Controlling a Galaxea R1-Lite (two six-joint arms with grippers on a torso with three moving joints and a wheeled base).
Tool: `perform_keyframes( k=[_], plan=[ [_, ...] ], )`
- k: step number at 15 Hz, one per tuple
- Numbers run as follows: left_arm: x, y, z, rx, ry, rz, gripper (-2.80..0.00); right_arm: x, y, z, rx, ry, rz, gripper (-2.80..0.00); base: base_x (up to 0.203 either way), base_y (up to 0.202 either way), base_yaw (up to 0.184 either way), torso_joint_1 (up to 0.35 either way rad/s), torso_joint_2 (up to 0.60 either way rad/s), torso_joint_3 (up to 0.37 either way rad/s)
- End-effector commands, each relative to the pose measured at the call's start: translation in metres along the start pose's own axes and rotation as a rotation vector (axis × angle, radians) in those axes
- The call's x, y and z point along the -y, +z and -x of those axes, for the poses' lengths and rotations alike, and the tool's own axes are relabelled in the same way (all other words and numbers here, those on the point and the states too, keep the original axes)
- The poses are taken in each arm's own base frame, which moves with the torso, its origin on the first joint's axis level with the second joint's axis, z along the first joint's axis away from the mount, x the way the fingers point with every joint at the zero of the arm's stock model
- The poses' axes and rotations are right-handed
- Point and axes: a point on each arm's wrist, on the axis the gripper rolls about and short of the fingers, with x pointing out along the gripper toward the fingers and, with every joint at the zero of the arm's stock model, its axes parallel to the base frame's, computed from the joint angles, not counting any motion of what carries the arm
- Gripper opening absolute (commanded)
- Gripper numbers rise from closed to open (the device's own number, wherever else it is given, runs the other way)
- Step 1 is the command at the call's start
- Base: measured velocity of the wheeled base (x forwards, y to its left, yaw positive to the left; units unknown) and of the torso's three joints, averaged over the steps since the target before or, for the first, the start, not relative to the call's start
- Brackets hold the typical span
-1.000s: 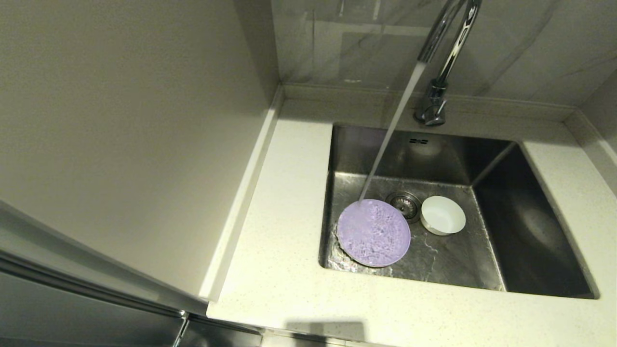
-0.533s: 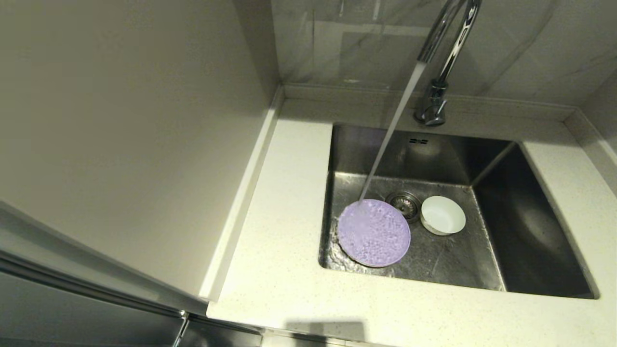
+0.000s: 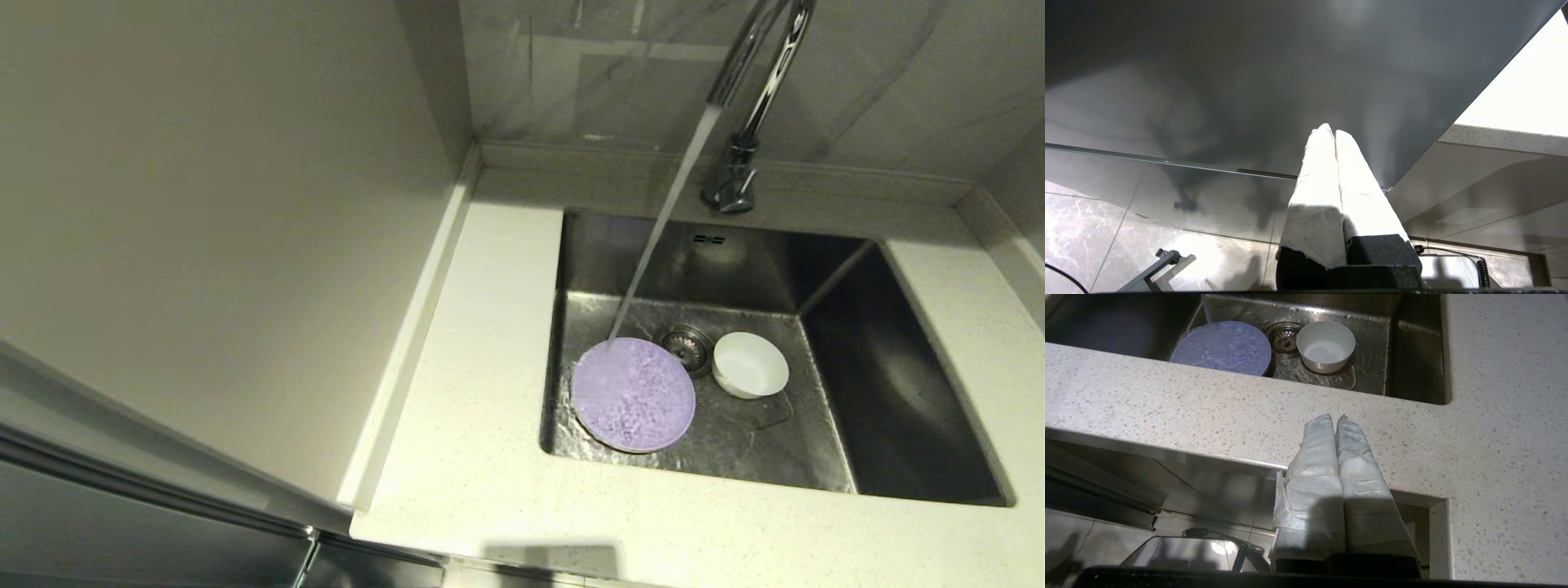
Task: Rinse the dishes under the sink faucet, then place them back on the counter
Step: Wait for the water to rinse the bowl
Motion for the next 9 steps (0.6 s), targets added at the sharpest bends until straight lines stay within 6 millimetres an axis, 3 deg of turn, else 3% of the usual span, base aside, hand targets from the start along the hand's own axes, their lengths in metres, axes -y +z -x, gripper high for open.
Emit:
perform_keyframes(
  k=[1, 7, 9],
  plan=[
    [0.0, 0.0, 0.0, 0.002, 0.0, 0.001, -2.8, 0.0, 0.0, 0.0, -0.001, 0.002, 0.0, -2.8, 0.0, 0.0, 0.0, 0.0, 0.0, 0.0],
    [0.0, 0.0, 0.0, 0.002, 0.0, 0.001, -2.8, 0.0, 0.001, 0.0, 0.007, -0.003, -0.021, -2.8, 0.0, 0.0, 0.0, 0.0, 0.0, 0.0],
    [0.0, 0.0, 0.0, 0.002, 0.0, 0.001, -2.8, -0.001, 0.028, 0.008, 0.062, 0.013, -0.01, -2.8, 0.0, 0.0, 0.0, 0.0, 0.0, 0.0]
  ],
)
